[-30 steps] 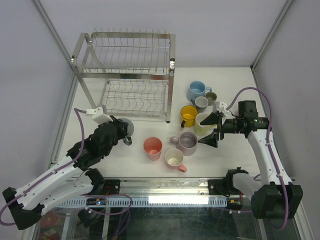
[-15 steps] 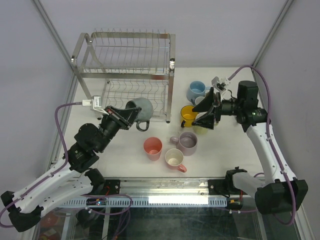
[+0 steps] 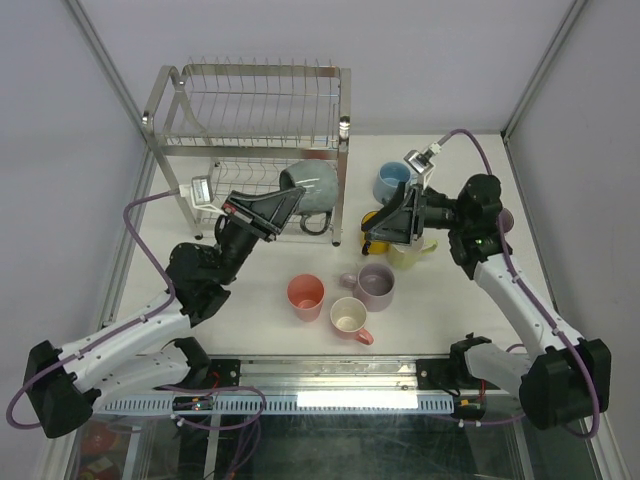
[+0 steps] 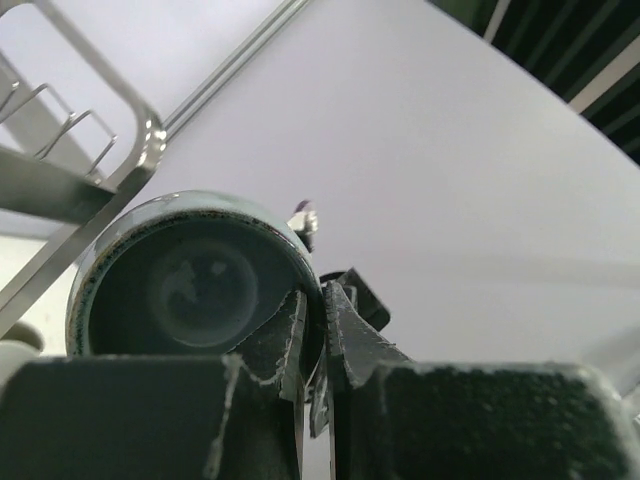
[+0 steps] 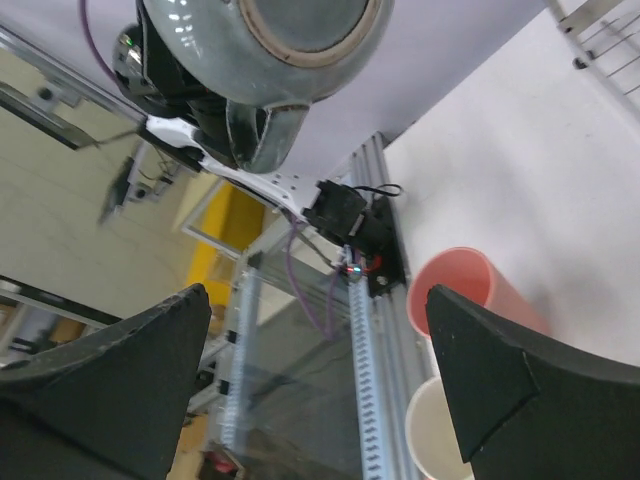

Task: Load the cups into the dish rack
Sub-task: Pick up the cup at the center of the board.

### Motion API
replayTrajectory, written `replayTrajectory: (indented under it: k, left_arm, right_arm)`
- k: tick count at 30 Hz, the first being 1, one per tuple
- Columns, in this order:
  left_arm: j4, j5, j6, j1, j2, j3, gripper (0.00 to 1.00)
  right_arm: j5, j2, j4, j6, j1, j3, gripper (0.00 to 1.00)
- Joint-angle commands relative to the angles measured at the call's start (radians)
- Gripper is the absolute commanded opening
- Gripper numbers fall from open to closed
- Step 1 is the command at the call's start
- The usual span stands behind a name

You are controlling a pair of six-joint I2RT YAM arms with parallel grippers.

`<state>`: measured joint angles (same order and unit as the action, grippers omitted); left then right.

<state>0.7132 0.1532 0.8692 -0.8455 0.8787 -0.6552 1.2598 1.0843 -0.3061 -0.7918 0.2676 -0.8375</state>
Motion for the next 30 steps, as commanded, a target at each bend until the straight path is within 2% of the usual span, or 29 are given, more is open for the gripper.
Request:
replayTrajectory:
  k: [1, 4, 6, 11, 17, 24, 30]
  left_arm:
    - [0.379, -0.012, 0.044, -0.031, 0.054, -0.051, 0.00]
    - [0.427, 0.025, 0.011, -0.070, 0.091, -0.063, 0.00]
    - [0.445, 0.054, -0.018, -0.094, 0.110, -0.073, 0.00]
    - [0.505, 0.083, -0.032, -0.127, 0.175, -0.102, 0.00]
    - [0.560, 0.102, -0.042, -0.157, 0.231, -0.124, 0.00]
    - [0.609, 0.122, -0.036, -0.183, 0.280, -0.128, 0.00]
    - [0.659, 0.151, -0.044, -0.209, 0.322, -0.124, 0.00]
  right_arm:
    - [-0.110, 0.009, -0.412, -0.418, 0.045, 0.047, 0.92]
    - [-0.168, 0.028, -0.599, -0.512, 0.070, 0.083, 0.92]
    - [-0.196, 0.036, -0.650, -0.531, 0.084, 0.087, 0.91]
    - [-0.246, 0.047, -0.655, -0.537, 0.113, 0.081, 0.89]
    - [-0.278, 0.045, -0.657, -0.561, 0.137, 0.096, 0.77]
    - [-0.319, 0.053, -0.709, -0.613, 0.156, 0.107, 0.69]
    - [-0.335, 0.053, -0.736, -0.634, 0.175, 0.108, 0.55]
